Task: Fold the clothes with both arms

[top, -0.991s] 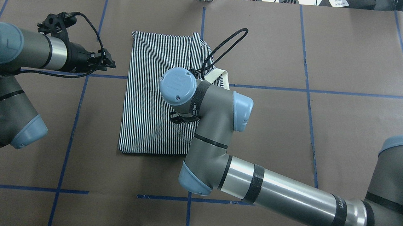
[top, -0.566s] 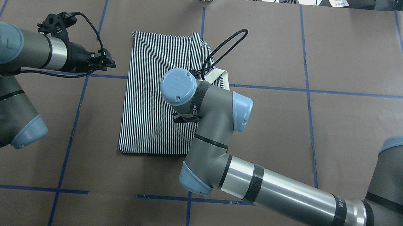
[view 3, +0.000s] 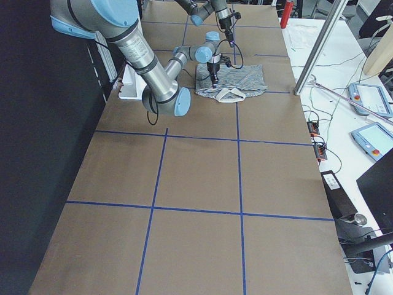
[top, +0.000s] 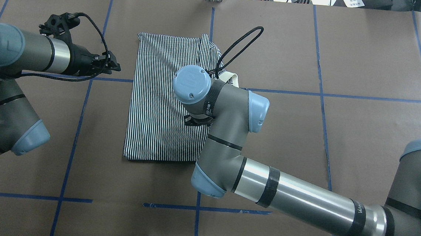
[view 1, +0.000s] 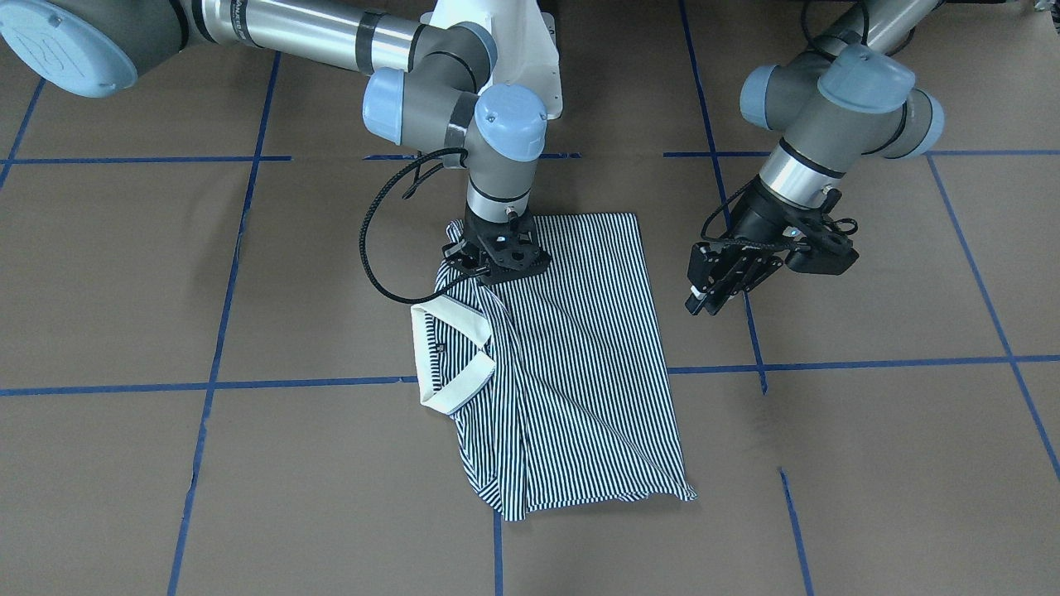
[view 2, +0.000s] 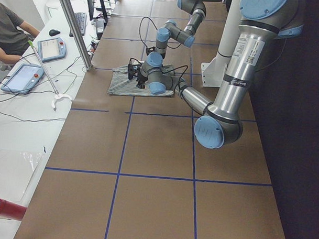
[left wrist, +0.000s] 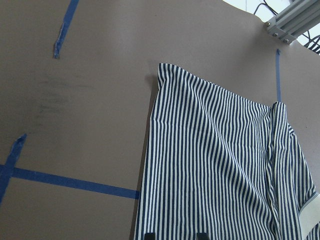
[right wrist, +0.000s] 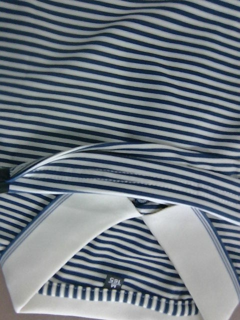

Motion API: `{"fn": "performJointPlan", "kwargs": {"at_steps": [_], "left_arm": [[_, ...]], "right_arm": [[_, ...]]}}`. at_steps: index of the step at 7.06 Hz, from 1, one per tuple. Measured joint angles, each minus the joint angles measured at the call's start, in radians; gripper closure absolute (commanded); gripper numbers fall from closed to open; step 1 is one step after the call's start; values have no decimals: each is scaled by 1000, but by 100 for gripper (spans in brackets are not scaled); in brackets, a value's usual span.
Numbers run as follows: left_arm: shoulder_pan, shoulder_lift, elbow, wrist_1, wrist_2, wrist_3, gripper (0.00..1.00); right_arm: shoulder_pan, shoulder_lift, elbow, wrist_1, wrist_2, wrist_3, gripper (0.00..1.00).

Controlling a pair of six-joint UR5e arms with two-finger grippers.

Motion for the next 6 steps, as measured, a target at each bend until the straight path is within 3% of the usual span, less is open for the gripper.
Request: {"fn": "performJointPlan", "kwargs": {"at_steps": [1,2,3,4,5,6], "left_arm": [[0,0,-1,0,0,0,61],[0,0,-1,0,0,0,61],[0,0,-3,0,0,-1,61],[0,0,-5,1,1,-2,61],[0,0,-7,1,2,-4,61],[0,0,-7,1,3,-4,61]], "right_arm": [[14,-34,37,-1,18,-10,100],[14,-89,94,-2,22,-14,64],[5,-131,135,-3,15,-7,37],[-8,-149,152,-4,7,7,31],[-13,-156,157,-5,3,23,0],[-6,-157,159,-6,6,28,0]]}}
